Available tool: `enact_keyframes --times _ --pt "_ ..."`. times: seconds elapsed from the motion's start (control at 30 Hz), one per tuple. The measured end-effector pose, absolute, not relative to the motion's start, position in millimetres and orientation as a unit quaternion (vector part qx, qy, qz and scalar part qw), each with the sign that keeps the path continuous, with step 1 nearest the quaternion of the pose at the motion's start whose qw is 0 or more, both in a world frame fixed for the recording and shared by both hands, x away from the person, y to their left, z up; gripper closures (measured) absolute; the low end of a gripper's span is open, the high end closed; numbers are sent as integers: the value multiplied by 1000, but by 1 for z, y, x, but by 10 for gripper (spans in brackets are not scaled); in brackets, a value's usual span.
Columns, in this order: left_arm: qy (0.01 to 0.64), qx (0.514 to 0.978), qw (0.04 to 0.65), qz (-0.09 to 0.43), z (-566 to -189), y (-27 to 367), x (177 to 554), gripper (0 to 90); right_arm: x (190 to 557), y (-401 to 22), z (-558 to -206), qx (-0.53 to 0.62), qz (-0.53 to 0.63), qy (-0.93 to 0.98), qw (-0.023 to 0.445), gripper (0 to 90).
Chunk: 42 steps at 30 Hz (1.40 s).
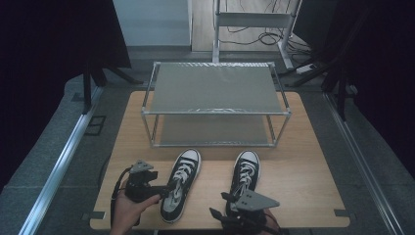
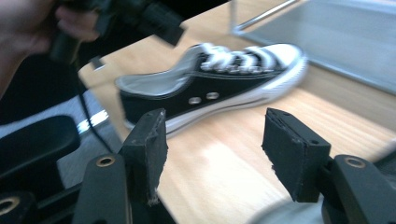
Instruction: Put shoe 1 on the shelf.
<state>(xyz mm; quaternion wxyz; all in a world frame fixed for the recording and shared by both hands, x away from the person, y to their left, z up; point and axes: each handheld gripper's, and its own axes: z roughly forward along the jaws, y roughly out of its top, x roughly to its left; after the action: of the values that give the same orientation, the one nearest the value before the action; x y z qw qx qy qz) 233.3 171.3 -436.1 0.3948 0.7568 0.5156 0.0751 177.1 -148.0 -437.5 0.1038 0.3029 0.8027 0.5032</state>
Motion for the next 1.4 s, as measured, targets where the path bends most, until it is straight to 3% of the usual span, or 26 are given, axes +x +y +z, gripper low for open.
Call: enact_keyframes --times 0.47,1.4 --pt "523 788 321 54 -453 137 255 148 191 -196 -436 357 499 776 141 374" --pt "550 811 190 57 -483 104 284 71 195 -193 -451 366 466 791 152 362"
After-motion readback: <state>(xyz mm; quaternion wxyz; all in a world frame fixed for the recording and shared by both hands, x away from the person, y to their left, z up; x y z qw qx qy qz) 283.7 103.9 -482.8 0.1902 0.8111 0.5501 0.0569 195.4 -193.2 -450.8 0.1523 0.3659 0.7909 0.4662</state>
